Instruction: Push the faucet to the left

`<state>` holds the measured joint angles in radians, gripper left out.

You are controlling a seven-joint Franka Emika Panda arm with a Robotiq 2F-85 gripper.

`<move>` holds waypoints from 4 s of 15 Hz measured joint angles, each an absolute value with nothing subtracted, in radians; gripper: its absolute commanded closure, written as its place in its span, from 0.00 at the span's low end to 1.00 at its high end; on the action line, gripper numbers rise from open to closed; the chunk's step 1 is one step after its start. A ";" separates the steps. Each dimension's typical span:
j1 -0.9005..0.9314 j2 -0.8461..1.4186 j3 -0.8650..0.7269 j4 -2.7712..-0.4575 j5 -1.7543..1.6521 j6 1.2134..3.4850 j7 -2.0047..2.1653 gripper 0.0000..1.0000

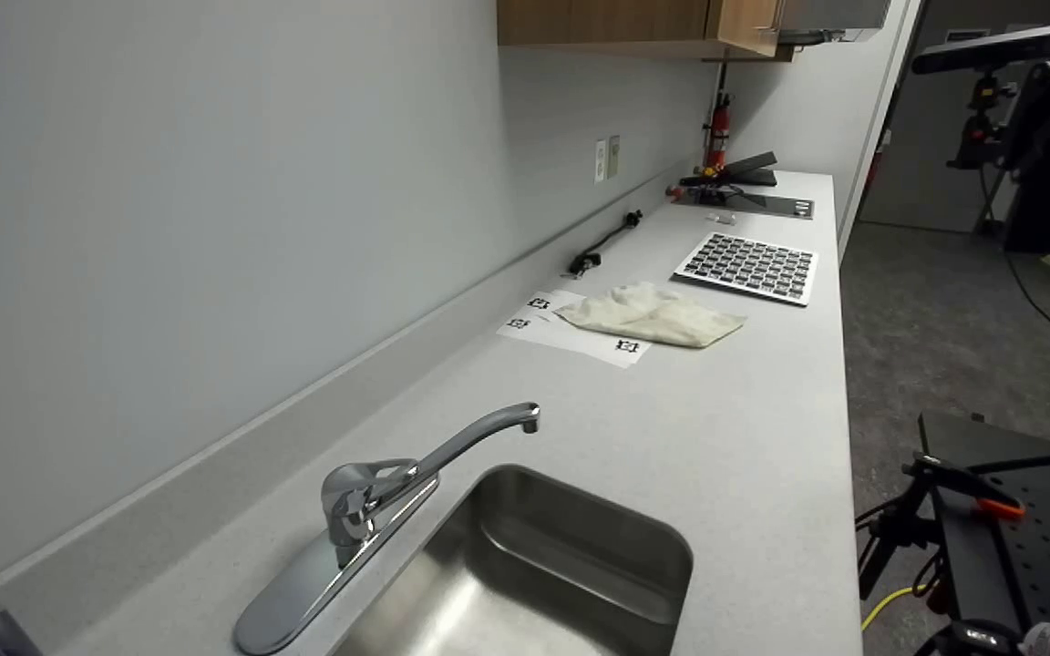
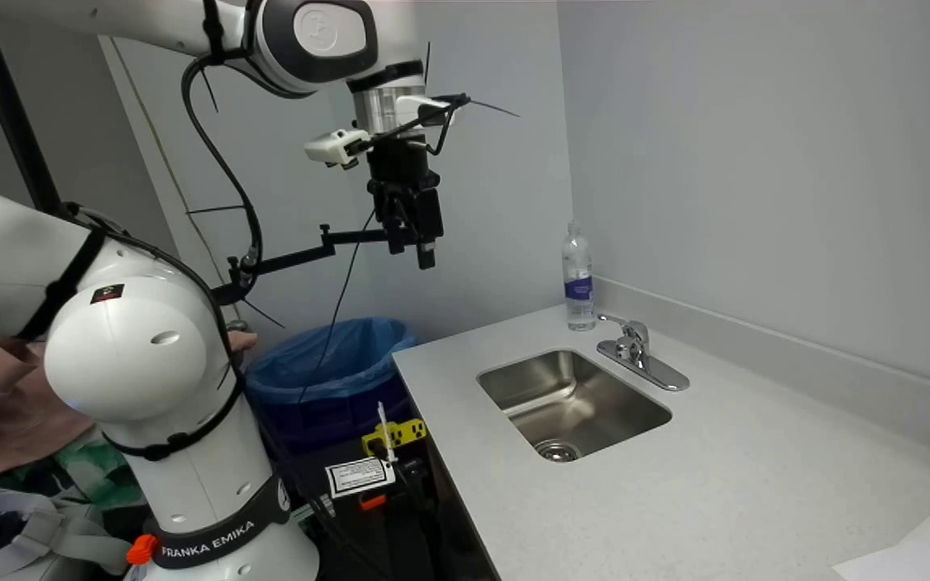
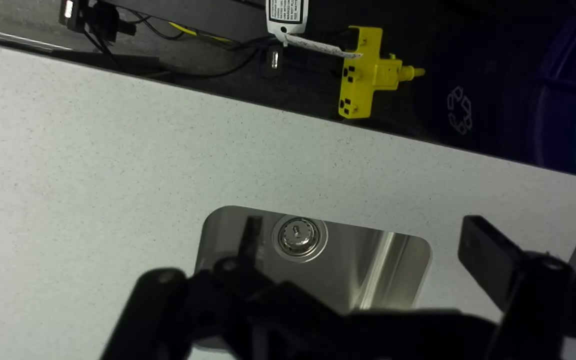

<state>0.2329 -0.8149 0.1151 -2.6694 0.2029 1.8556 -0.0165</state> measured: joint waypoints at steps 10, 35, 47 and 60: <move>0.228 -0.774 0.108 -2.650 0.203 1.858 -0.028 0.00; 0.222 -0.420 0.122 -2.458 0.046 2.023 -0.043 0.00; 0.210 -0.401 0.122 -2.423 0.005 2.027 -0.043 0.00; 0.161 -0.146 0.118 -2.227 -0.112 2.170 -0.056 0.00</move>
<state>0.1613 -0.1463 0.1183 -2.2267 -0.1122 2.1704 -0.0564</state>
